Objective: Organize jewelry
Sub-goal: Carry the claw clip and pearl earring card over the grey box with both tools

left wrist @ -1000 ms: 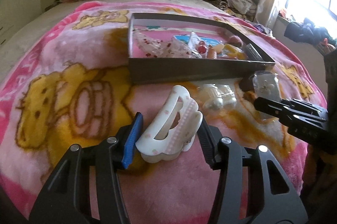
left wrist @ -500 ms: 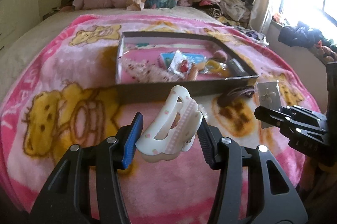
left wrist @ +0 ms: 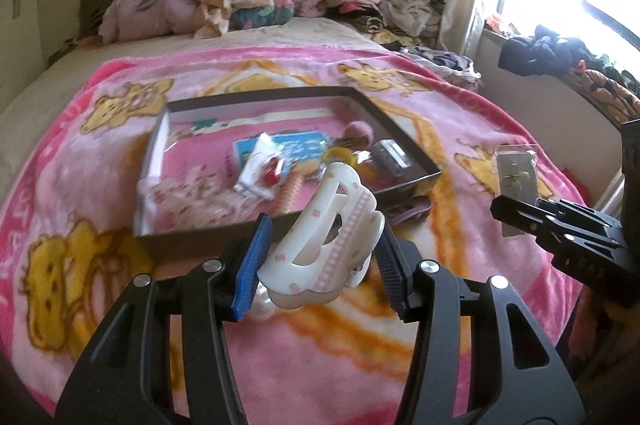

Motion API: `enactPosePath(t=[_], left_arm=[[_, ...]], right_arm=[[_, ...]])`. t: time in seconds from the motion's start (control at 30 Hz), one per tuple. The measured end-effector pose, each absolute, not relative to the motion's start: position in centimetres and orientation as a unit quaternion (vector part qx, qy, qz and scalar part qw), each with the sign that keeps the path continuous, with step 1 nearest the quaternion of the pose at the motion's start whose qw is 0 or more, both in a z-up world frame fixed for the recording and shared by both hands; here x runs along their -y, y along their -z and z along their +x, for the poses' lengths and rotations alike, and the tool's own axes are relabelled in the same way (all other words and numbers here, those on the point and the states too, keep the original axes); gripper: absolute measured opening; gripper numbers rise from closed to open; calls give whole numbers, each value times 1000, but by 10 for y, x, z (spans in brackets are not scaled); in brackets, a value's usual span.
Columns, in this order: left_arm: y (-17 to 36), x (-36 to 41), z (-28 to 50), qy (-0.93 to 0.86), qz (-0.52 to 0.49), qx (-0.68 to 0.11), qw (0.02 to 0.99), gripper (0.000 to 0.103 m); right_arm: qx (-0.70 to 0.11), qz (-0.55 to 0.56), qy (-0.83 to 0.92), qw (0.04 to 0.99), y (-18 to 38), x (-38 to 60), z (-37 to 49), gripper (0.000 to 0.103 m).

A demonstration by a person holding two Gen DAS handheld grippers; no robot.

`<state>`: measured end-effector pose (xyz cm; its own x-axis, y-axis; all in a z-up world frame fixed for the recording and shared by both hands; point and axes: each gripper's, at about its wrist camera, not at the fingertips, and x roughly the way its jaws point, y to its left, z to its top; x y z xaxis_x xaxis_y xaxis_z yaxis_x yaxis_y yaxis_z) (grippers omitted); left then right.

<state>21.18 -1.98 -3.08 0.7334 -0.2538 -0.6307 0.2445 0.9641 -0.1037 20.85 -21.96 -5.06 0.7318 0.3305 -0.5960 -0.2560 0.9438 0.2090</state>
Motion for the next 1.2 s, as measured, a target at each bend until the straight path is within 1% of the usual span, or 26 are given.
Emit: enactPosePath(t=[0.27,0.6,0.9,1.2], left_arm=[[23,54,227,149,1,-332,931,42],[17,68,251,136,-7,-325,936,42],[12,58,276,105,-5,-318,942,42],[16,37,301,84,-8,-324,942,42]], right_arm=[[-317,75,-146,934,38,247,213,27],[-310,86,-135,937,25,265,231,27],[-320,96,-140,932,30,270,257,27],[-331,65,-158,928,30,239,292,27]])
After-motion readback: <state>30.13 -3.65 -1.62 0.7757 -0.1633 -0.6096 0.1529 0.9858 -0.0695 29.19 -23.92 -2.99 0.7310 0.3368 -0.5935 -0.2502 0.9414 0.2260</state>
